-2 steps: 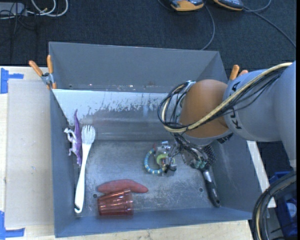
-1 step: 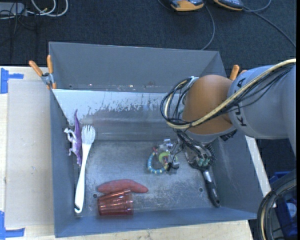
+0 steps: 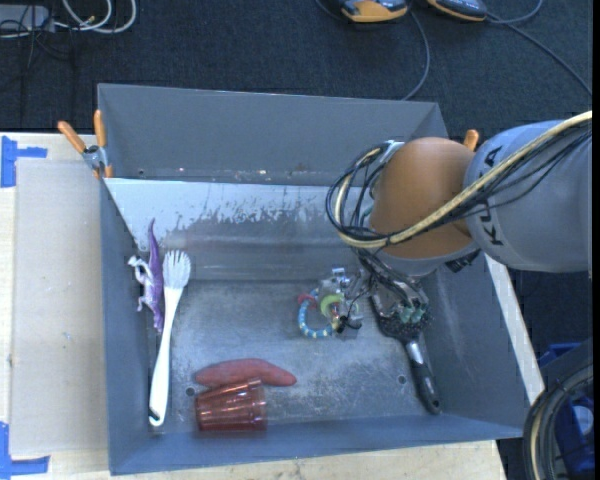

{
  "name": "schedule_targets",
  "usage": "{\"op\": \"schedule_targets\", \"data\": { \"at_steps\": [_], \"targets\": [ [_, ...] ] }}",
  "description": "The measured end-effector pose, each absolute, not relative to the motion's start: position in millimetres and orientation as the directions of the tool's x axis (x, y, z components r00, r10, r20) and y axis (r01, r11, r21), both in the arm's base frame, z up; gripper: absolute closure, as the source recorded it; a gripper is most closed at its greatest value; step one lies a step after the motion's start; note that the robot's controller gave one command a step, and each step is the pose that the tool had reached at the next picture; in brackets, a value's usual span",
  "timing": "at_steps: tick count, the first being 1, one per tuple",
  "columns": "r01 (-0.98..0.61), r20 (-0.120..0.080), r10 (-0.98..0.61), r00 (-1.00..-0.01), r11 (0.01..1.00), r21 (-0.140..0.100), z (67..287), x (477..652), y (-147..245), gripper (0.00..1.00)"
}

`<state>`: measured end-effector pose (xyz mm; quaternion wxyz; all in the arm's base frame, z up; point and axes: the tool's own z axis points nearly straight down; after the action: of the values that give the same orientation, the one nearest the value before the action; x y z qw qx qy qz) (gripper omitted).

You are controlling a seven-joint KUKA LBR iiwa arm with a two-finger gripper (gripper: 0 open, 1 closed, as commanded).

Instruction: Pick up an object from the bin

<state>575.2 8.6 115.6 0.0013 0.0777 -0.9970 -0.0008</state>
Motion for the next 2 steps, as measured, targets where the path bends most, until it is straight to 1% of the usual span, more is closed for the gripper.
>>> {"op": "schedule_targets", "data": {
  "at_steps": [2],
  "targets": [
    [-0.154, 0.016, -0.154, -0.988, 0.988, 0.004, 133.6, 572.6, 9.0, 1.0]
  ]
}}
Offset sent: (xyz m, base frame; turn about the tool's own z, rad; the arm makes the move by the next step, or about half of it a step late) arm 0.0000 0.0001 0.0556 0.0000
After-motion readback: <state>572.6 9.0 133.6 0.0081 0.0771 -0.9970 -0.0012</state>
